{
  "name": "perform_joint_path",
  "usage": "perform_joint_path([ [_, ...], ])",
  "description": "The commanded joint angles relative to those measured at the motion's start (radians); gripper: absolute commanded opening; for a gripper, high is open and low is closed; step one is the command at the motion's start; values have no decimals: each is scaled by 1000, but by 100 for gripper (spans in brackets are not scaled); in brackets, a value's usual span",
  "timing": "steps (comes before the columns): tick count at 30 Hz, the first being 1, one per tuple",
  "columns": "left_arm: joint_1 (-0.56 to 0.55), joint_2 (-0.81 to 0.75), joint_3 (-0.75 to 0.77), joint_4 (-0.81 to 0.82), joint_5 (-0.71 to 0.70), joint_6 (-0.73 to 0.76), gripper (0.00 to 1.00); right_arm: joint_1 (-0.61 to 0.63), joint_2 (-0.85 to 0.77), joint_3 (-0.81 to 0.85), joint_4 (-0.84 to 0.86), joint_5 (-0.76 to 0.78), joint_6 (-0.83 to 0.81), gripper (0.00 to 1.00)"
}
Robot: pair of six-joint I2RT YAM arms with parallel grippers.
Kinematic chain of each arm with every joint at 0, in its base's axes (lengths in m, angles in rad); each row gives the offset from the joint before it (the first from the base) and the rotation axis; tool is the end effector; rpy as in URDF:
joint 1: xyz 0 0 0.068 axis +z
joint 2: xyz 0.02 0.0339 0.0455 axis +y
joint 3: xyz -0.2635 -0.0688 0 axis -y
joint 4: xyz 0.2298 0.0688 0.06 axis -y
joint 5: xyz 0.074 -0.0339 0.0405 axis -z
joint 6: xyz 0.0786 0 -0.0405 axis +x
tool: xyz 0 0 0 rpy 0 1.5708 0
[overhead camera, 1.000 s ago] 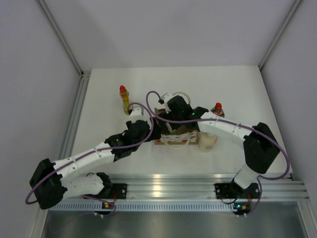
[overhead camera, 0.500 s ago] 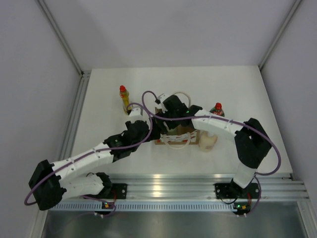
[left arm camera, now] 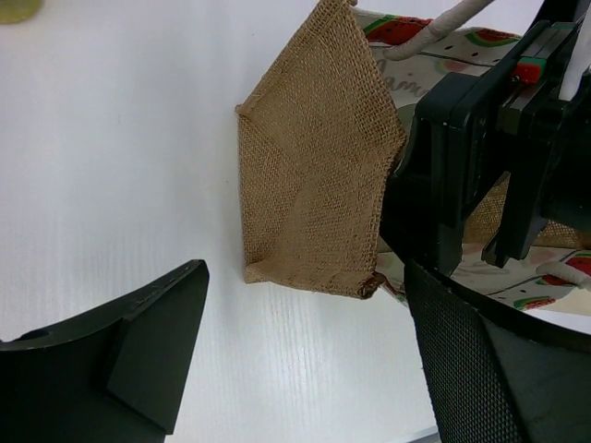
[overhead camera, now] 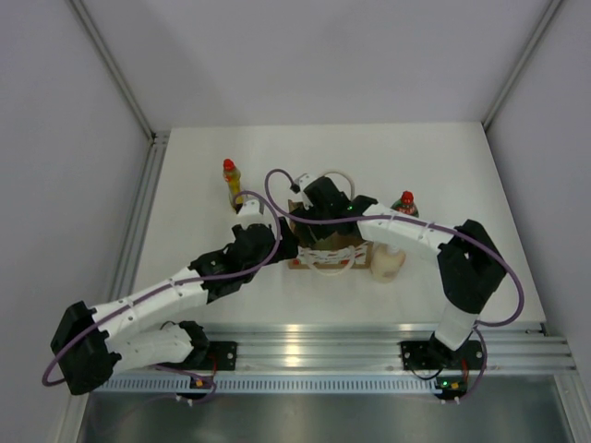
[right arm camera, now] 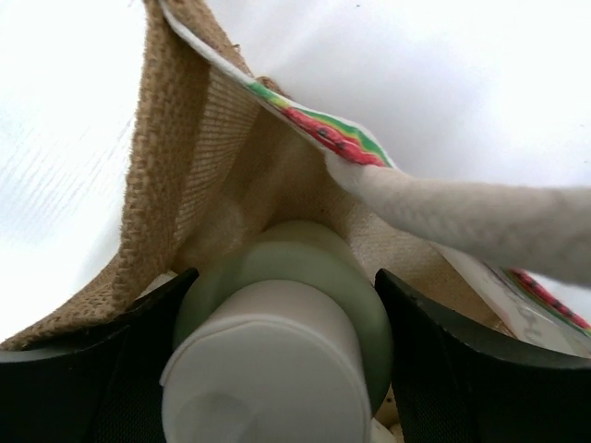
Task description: Take the personal care products out of the canvas bag
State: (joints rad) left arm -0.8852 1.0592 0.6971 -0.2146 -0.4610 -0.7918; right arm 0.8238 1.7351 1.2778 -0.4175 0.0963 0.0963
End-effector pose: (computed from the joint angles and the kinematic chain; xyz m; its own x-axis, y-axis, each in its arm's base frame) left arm 0.1842 -0.1700 0.2392 -0.5679 -0.3124 -0.7615 0.0755 0.9015 -0.4261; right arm 0.2728 0.2835 0.2090 -0.5852 -0.4911 -0.6453 -0.6351 0.7723 -0.0118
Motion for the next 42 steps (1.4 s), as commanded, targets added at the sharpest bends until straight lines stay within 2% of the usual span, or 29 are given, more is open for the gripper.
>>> perform_joint_path([
  [1,-4,-30,-7,12,-1,-7,91,14,-42,31,-53,62,-24,14],
  [2,-4,-33,-10,14,-2,-7,91,14,-43,38,-52,78,-21,0],
  [23,-4,-79,-18,1,-8,-7,91,-18,-157,32,14,46,5,0],
  [35,-4,-105,-7,-17,-10,14,91,-26,-204,75,-18,46,13,0],
  [42,-4,-126,22,-46,-19,39,92,-29,-227,158,-79,48,-7,0],
])
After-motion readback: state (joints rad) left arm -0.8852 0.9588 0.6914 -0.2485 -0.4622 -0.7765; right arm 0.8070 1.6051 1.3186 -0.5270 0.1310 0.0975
